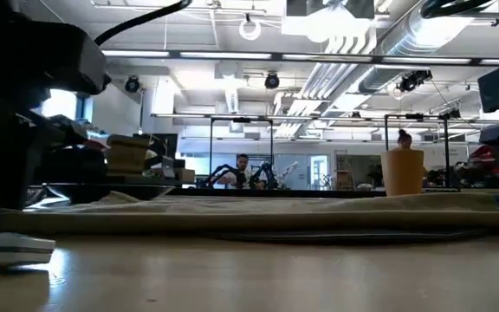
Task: Set table place
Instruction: Fold the brown table napkin
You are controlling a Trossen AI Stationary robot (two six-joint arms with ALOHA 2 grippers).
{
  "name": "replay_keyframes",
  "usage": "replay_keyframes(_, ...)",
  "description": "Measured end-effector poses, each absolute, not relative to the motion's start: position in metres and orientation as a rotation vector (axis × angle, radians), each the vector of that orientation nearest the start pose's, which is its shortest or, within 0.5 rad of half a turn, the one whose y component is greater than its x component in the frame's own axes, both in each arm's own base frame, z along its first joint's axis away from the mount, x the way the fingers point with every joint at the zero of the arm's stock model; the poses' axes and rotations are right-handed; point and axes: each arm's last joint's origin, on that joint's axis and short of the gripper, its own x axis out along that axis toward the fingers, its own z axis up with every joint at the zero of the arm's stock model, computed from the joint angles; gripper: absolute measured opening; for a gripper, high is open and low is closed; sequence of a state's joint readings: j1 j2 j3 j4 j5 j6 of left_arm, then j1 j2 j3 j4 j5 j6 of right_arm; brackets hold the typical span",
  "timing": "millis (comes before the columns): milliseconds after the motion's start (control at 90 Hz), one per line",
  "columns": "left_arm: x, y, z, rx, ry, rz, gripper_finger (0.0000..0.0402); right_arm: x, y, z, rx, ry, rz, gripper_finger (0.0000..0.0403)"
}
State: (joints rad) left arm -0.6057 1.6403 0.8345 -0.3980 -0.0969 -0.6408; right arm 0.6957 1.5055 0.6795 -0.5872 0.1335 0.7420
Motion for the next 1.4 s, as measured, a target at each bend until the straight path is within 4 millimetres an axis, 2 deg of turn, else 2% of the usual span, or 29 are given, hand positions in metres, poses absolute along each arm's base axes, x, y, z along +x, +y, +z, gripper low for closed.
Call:
replay_keyframes(122, 0.236, -0.161, 0.154, -0.198, 1.174, -0.078, 0.0131, 0.178, 0.144, 0.135, 0.031, 1.369, -0.045, 0.0241)
replay_keyframes(256, 0.237, -0.166, 0.154, -0.212, 1.151, -0.107, 0.017, 0.18, 0.145, 0.138, 0.028, 1.365, -0.047, 0.0263)
replay_keyframes(367, 0.238, -0.173, 0.148, -0.175, 1.138, -0.132, 0.0185, 0.179, 0.146, 0.139, 0.046, 1.375, -0.04, 0.0268)
replay_keyframes(567, 0.242, -0.175, 0.13, -0.161, 1.17, -0.071, 0.018, 0.175, 0.15, 0.133, 0.03, 1.364, -0.015, 0.0268)
replay_keyframes(800, 0.242, -0.174, 0.125, -0.136, 1.18, -0.036, 0.0145, 0.172, 0.15, 0.13, -0.016, 1.344, -0.012, 0.0263)
replay_keyframes(956, 0.24, -0.172, 0.123, -0.119, 1.201, -0.018, 0.0092, 0.172, 0.15, 0.13, -0.036, 1.345, 0.002, 0.0215)
replay_keyframes(1144, 0.24, -0.171, 0.123, -0.12, 1.206, -0.013, 0.0013, 0.17, 0.147, 0.129, -0.062, 1.361, -0.02, 0.0103)
replay_keyframes(1278, 0.24, -0.172, 0.131, -0.15, 1.204, -0.049, 0.0007, 0.17, 0.149, 0.132, -0.036, 1.403, 0.002, 0.0018)
replay_keyframes(1400, 0.241, -0.177, 0.148, -0.178, 1.175, -0.093, 0.0002, 0.173, 0.155, 0.141, -0.036, 1.412, 0.01, 0.001)
